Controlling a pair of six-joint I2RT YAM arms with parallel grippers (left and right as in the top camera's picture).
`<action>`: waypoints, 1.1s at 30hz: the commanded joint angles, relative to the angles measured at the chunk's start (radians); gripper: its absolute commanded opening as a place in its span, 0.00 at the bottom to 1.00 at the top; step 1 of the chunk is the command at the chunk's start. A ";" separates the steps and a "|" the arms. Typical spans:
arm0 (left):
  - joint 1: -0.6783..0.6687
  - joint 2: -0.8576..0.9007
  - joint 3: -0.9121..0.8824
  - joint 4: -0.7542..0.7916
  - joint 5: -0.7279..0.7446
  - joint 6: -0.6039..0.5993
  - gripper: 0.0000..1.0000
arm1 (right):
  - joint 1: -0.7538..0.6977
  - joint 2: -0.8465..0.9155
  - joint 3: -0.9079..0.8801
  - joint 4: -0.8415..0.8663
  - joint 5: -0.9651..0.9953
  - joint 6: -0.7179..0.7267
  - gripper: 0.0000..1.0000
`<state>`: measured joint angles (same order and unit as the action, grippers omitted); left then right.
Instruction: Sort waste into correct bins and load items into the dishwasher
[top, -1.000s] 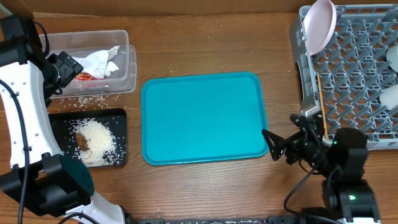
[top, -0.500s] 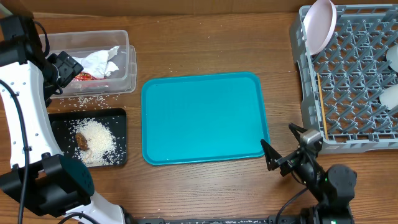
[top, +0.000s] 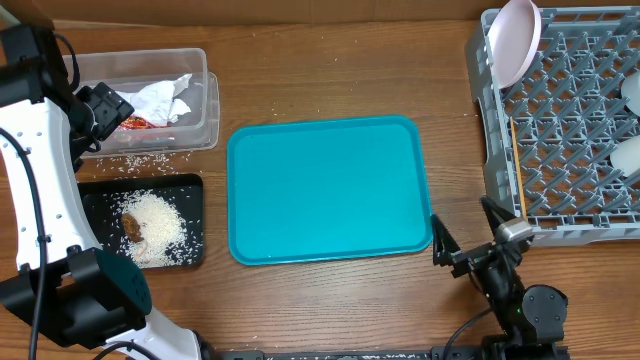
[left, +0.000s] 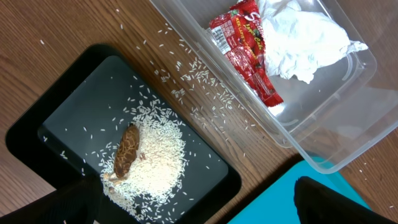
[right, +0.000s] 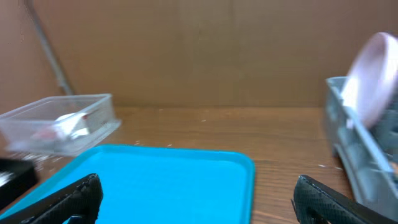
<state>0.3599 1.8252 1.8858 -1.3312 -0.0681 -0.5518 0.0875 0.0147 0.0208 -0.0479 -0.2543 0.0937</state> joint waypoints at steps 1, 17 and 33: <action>-0.007 -0.013 0.006 0.000 -0.010 -0.006 1.00 | 0.006 -0.013 -0.013 -0.024 0.139 0.019 1.00; -0.007 -0.013 0.006 0.001 -0.010 -0.006 1.00 | -0.097 -0.013 -0.013 -0.036 0.276 0.002 1.00; -0.007 -0.013 0.006 0.000 -0.010 -0.006 1.00 | -0.096 -0.013 -0.013 -0.036 0.261 -0.048 1.00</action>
<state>0.3599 1.8252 1.8858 -1.3312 -0.0681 -0.5518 -0.0059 0.0147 0.0185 -0.0895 0.0044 0.0521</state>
